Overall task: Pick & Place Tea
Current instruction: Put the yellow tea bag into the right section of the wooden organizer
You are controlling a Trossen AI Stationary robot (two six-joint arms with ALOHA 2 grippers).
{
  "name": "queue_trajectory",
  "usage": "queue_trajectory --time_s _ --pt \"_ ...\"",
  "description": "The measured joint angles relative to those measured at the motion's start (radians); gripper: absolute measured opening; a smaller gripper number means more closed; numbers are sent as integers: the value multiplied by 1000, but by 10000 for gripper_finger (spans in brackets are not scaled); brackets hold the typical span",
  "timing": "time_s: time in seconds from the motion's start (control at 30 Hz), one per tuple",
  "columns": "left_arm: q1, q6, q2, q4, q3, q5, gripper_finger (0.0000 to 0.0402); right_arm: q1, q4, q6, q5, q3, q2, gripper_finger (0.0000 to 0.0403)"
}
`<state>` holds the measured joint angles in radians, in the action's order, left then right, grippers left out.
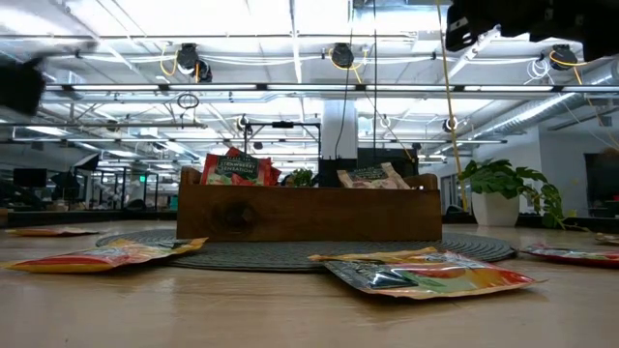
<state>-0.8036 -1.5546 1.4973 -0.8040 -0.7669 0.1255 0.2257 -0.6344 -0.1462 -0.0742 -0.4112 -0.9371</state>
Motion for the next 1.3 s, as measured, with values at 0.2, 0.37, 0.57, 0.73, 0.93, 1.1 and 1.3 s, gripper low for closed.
queue_trajectory --time_s 0.2,0.37,0.57,0.73,0.93,1.1,1.3 --pt "72 325 -3 -93 -187 294 10 -21 -118 37 27 0 -129 0" --pt "156 626 -4 -51 -292 503 10 -30 -172 46 24 -40 -251 1" --pt "262 929 20 39 -322 612 10 -30 -51 25 21 -168 -420 63" --pt "326 1087 75 88 -322 665 10 -39 -67 102 20 -245 -519 146" --pt "366 1342 155 162 -323 926 10 -137 -177 368 -55 -284 -577 189" --pt "385 1641 217 288 -324 1160 10 -240 -244 571 -185 -299 -601 189" --pt "404 2045 260 515 -323 1424 10 -301 -268 668 -246 -298 -601 180"
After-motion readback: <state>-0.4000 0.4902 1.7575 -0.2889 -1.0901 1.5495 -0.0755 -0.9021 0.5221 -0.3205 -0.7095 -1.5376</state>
